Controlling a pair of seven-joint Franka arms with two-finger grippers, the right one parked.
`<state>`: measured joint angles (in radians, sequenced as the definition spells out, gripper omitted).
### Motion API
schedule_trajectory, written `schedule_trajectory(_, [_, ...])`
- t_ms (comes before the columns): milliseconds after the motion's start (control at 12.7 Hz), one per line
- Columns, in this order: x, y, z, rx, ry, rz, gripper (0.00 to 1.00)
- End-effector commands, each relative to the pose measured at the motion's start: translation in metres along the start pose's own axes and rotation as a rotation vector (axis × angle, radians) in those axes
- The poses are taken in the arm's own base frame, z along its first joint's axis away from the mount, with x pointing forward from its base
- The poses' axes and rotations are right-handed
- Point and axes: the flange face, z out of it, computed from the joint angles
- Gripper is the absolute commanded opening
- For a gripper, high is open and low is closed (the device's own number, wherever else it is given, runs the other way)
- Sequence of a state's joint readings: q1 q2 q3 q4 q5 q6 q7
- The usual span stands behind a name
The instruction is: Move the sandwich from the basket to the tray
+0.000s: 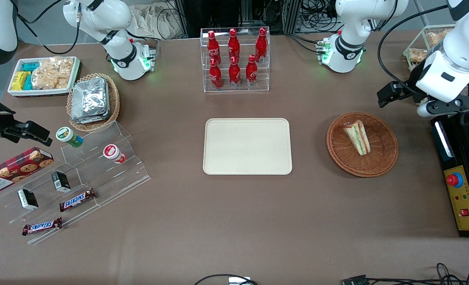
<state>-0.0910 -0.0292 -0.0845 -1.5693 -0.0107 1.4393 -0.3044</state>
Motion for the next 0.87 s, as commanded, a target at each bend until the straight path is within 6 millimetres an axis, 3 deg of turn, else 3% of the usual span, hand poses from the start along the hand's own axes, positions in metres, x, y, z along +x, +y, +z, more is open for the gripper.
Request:
schedule_trajectory(0, [0.0014, 0.0031, -0.0061, 0.016, -0.007, 0.004, 1.0])
schedule_trajectory(787, [-0.0033, -0.0003, 0.0006, 0.033, -0.057, 0.002, 1.0])
